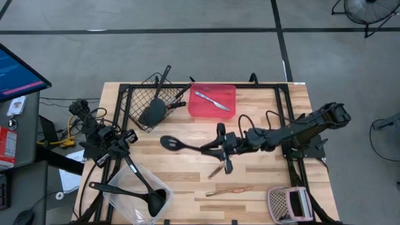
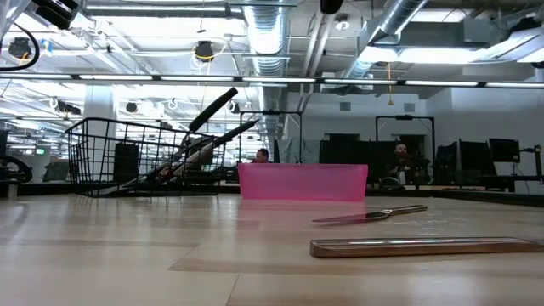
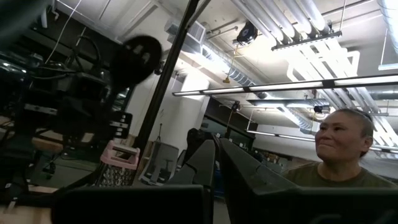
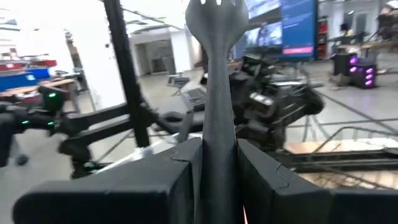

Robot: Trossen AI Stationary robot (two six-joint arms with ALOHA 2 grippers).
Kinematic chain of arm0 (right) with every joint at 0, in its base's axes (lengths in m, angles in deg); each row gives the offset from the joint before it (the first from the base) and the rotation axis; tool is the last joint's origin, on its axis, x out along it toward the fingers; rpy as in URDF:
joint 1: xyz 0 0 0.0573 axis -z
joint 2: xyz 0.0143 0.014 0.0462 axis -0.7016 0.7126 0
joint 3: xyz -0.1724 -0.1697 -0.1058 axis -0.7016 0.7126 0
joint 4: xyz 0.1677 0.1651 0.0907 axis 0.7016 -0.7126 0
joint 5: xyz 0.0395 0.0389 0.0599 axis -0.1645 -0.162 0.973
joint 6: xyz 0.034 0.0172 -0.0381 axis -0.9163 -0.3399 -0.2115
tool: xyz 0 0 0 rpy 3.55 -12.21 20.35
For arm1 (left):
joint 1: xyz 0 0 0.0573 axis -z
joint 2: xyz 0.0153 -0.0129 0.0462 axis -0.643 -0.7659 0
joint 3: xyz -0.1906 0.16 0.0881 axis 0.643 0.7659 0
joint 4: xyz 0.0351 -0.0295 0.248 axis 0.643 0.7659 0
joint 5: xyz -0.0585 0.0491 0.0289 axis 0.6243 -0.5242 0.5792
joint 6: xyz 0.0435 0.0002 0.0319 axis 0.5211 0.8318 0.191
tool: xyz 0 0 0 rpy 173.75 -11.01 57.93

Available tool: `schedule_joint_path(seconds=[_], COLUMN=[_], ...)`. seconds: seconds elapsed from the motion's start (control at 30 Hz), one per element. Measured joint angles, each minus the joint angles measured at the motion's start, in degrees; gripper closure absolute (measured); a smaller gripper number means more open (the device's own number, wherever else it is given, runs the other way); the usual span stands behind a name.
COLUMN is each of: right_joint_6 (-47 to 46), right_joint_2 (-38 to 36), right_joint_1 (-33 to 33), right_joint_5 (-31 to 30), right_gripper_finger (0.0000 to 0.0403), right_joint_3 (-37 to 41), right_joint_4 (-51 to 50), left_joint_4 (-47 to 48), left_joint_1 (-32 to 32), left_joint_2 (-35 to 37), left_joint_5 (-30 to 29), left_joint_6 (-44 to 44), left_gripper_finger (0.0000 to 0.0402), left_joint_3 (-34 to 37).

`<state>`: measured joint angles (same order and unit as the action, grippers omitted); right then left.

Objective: Pick & Place Kitchen Items
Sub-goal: Put the slotted spatula into the white bin

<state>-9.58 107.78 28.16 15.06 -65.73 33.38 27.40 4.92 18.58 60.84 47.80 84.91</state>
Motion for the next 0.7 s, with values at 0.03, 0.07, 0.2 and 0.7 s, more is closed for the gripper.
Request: schedule_joint_path(seconds=[0.03, 0.07, 0.2, 0.7], right_joint_6=[-0.1, -0.1, 0.1, 6.3], right_joint_2=[0.0, 0.0, 0.4, 0.5], right_joint_1=[-0.5, -1.0, -2.6, -5.1], right_joint_5=[0.0, -0.1, -0.3, -2.3], right_gripper_finger=[0.0332, 0.0332, 0.0332, 0.0332], right_joint_3=[-0.3, -0.8, -4.4, -15.0], right_joint_4=[-0.8, -2.0, -7.7, -22.5], left_joint_4=[0.0, 0.0, 0.0, 0.0], left_joint_1=[0.0, 0.0, 0.0, 0.0], left_joint_2=[0.0, 0.0, 0.0, 0.0], left_joint_5=[0.0, 0.0, 0.0, 0.0], left_joint_6=[0.0, 0.0, 0.0, 0.0], left_gripper_finger=[0.0394, 0.0394, 0.0394, 0.0394], left_joint_3=[0.0, 0.0, 0.0, 0.0])
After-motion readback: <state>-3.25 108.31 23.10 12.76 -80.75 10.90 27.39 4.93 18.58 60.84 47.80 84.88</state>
